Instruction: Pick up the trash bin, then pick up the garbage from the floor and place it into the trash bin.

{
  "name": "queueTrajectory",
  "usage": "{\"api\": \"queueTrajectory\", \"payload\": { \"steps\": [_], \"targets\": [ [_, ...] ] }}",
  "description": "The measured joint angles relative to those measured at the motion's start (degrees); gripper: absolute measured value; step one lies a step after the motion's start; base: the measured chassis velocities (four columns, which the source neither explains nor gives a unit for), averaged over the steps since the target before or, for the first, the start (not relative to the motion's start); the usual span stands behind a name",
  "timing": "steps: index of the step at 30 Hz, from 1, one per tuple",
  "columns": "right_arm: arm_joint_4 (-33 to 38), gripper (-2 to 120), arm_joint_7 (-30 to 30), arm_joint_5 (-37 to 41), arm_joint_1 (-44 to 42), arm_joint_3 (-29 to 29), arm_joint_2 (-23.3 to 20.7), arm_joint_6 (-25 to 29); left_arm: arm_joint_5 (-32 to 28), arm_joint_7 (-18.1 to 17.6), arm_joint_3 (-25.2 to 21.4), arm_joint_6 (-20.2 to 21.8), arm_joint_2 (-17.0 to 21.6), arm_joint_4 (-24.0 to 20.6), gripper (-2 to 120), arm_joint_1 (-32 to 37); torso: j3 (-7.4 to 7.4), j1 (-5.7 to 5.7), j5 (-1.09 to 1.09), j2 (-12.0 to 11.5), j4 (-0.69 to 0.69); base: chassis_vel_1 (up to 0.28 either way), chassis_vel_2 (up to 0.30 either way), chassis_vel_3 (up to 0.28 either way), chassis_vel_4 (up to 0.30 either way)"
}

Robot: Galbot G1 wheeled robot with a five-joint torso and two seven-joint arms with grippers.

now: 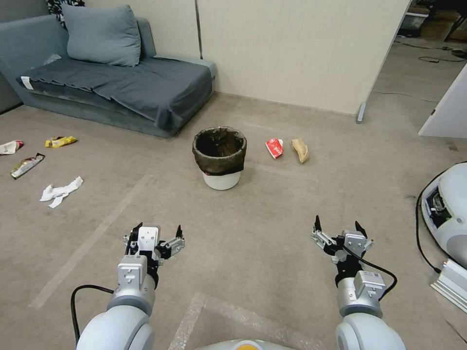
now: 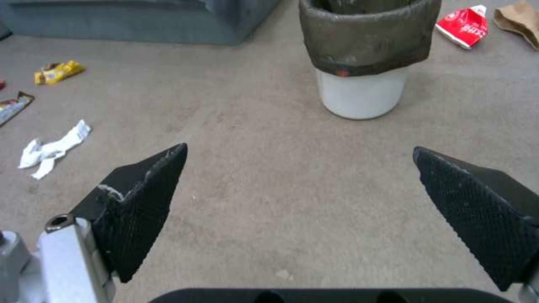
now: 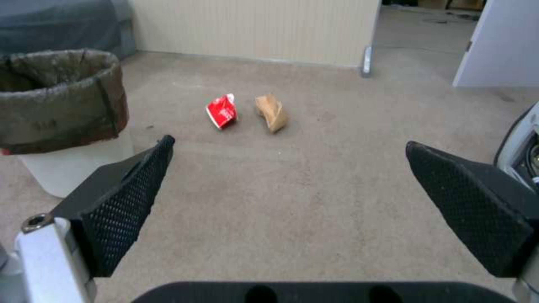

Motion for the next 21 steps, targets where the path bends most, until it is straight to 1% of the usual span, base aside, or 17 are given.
{"api": "queueTrajectory", "payload": {
  "steps": [12,21],
  "targets": [
    [-0.5,100,0.2,0.1,0.3,0.1,-0.3,0.0,0.2,0.2,0.1,0.0,0.2,0.2,100,0.0,0.00,0.00,0.00,0.0,0.00,-0.058,0.066,0.052,-0.059],
    [-0.9,100,0.0,0.3,1.2,0.4,-0.1,0.0,0.0,0.2,0.1,0.7,0.4,0.1,100,-0.3,0.00,0.00,0.01,0.0,0.00,-0.085,0.082,0.089,-0.082]
  ]
}}
